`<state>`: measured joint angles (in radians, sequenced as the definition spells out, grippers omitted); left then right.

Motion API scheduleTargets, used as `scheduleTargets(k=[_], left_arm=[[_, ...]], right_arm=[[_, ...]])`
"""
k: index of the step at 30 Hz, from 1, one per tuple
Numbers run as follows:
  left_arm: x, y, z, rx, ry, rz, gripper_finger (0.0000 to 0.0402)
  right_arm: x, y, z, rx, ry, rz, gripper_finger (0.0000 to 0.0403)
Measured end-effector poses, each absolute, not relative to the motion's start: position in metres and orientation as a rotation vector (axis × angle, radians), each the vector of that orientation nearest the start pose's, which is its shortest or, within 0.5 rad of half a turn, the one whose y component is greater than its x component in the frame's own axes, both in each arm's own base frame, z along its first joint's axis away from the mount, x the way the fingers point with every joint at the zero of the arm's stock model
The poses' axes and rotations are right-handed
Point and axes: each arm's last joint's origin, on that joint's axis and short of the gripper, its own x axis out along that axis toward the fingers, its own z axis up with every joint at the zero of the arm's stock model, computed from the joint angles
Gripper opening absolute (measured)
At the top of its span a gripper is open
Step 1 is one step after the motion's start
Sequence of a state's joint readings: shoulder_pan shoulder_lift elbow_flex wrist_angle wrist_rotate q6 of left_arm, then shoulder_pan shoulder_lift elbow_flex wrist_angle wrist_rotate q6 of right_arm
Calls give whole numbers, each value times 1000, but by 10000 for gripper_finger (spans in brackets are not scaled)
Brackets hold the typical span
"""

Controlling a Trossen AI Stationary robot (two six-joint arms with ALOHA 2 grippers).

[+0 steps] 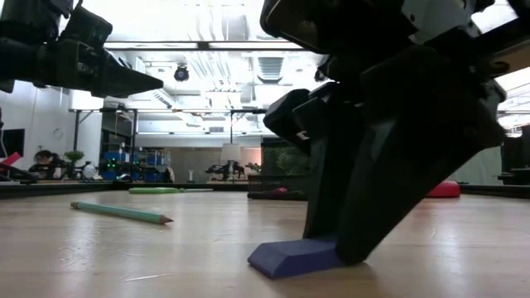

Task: Pick and place office supplies into organizer
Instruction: Put the blue eraser into the black desk organizer

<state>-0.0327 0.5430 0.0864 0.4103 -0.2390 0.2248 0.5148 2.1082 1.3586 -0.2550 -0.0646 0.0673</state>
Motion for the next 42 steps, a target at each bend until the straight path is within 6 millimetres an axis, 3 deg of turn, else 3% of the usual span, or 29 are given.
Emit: scheduleTargets(k=[10, 22, 42], left_arm=[[136, 2, 181, 230, 70, 200, 26], [136, 2, 181, 230, 70, 200, 26], [136, 2, 181, 230, 69, 200, 26]], right_arm=[[371, 209, 129, -180, 1007, 496, 79], [370, 204, 153, -198, 954, 460, 79], [370, 195, 169, -392, 894, 353, 70]])
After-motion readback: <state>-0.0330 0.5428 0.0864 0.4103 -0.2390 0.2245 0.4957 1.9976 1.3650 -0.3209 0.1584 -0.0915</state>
